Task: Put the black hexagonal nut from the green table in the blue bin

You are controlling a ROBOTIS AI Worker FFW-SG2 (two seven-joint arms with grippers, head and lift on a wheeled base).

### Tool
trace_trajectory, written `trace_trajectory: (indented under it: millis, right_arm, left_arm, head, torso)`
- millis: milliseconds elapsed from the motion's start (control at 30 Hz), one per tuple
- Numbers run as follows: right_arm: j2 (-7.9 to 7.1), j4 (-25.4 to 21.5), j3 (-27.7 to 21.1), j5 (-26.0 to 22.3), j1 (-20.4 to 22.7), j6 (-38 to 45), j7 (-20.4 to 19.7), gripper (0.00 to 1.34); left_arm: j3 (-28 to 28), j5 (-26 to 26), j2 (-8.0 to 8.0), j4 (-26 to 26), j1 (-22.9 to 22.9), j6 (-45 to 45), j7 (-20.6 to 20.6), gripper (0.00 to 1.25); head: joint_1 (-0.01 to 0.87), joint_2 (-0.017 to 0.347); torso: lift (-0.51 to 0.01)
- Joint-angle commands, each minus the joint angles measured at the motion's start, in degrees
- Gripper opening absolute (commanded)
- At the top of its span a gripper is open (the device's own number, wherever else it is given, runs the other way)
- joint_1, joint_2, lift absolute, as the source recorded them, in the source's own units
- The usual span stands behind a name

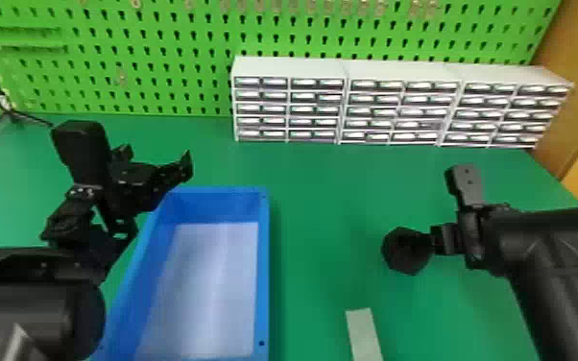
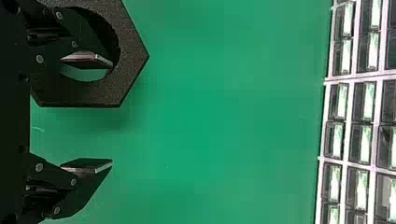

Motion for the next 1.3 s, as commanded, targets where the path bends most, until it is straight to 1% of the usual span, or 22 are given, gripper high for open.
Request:
trace_trajectory:
  millis: [0, 133, 767, 967, 1033, 1133, 1200, 1267]
  right_arm:
    - [0.04, 1.1, 0.3, 0.0, 0.0, -0.8, 0.2, 0.83]
    - [0.22, 1.6, 0.3, 0.1, 0.0, -1.2, 0.3, 0.83]
    - [0.13, 2.4, 0.9, 1.0, 0.3, -1.3, 0.4, 0.82]
    - [0.04, 2.4, 1.1, 1.1, 0.3, -1.3, 0.5, 0.77]
    - [0.04, 2.4, 1.5, 1.5, 0.3, -1.3, 0.5, 0.71]
    - [0.04, 2.4, 1.9, 1.8, 0.3, -1.4, 0.5, 0.53]
    - [0.04, 2.4, 2.3, 2.0, 0.3, -1.6, 0.4, 0.45]
    - [0.04, 2.4, 2.5, 2.2, 0.3, -2.0, 0.5, 0.41]
  left_arm:
    - [0.0, 0.0, 0.02, 0.0, 0.0, 0.0, 0.0, 1.12]
    - [0.0, 0.0, 0.02, 0.0, 0.0, 0.0, 0.0, 1.12]
    - [0.0, 0.0, 0.02, 0.0, 0.1, 0.0, 0.0, 1.12]
    - [0.0, 0.0, 0.02, 0.0, 0.1, 0.0, -0.1, 1.12]
    - [0.0, 0.0, 0.02, 0.0, 0.1, 0.0, -0.1, 1.12]
    - [0.1, 0.0, 0.02, 0.0, 0.2, 0.0, -0.1, 1.12]
    - [0.1, 0.0, 0.02, 0.0, 0.2, 0.0, -0.1, 1.12]
    - [0.2, 0.0, 0.02, 0.0, 0.2, 0.0, -0.1, 1.12]
  head:
    - [0.692, 0.008]
    - [0.692, 0.008]
    - [0.692, 0.008]
    - [0.692, 0.008]
    - [0.692, 0.008]
    - [0.692, 0.008]
    - [0.692, 0.008]
    - [0.692, 0.008]
  torso:
    - [-0.097]
    - [-0.097]
    - [-0.097]
    - [-0.097]
    - [-0.097]
    - [-0.097]
    - [-0.097]
    - [-0.097]
